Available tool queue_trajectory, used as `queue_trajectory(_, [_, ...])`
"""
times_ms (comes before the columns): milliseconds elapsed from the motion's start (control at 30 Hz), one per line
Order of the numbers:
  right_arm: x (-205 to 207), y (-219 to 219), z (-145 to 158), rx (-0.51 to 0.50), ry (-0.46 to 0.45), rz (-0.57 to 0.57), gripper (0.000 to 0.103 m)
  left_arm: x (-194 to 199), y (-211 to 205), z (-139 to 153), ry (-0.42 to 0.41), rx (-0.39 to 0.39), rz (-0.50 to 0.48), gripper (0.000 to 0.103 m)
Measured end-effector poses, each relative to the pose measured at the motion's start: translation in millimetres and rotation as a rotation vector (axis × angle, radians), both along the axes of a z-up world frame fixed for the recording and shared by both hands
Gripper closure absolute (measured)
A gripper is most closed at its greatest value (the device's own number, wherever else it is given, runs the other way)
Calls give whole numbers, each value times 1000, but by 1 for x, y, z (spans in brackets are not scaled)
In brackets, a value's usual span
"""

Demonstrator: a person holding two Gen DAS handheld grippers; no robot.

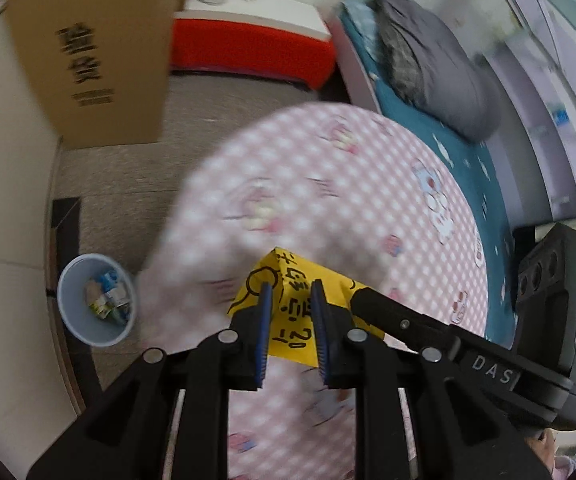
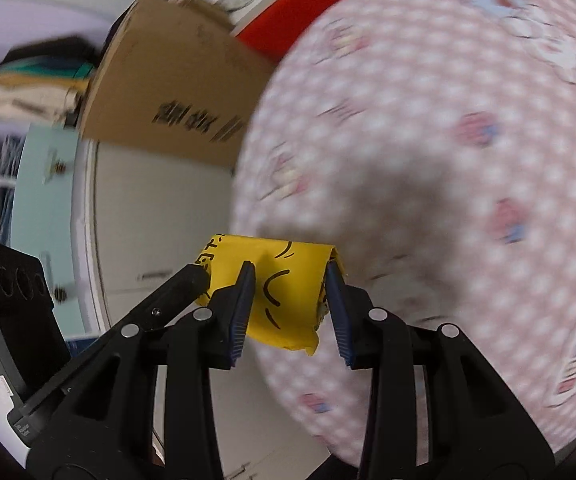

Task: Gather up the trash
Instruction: 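Carry the yellow packets to the wastebasket and open both grippers above it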

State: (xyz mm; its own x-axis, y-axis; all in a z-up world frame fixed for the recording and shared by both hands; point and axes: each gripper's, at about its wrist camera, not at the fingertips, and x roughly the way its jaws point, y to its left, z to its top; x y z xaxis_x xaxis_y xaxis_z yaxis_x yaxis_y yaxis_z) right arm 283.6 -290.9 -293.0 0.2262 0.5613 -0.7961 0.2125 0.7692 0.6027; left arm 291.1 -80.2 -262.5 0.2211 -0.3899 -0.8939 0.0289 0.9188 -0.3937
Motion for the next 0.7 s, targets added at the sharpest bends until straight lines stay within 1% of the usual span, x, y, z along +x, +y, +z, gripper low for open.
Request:
queue_trajectory(33, [0, 15, 2, 2, -4, 22, 66, -3, 9, 1, -3, 2, 15, 84])
queue_trajectory(133, [-3, 68, 6, 12, -16, 97, 66, -18, 67, 6, -12, 6, 98, 84])
queue_trajectory(367, [-15, 178, 10, 25, -33, 251, 66, -54, 177, 11, -20, 17, 251, 84])
queue_trajectory(533, [-25, 235, 15, 17, -51, 330, 66, -79, 243, 13, -21, 22, 342, 84])
queue_trajectory(700, [-27, 267, 21, -2, -74, 369, 66, -90, 280, 15, -30, 14, 388, 84])
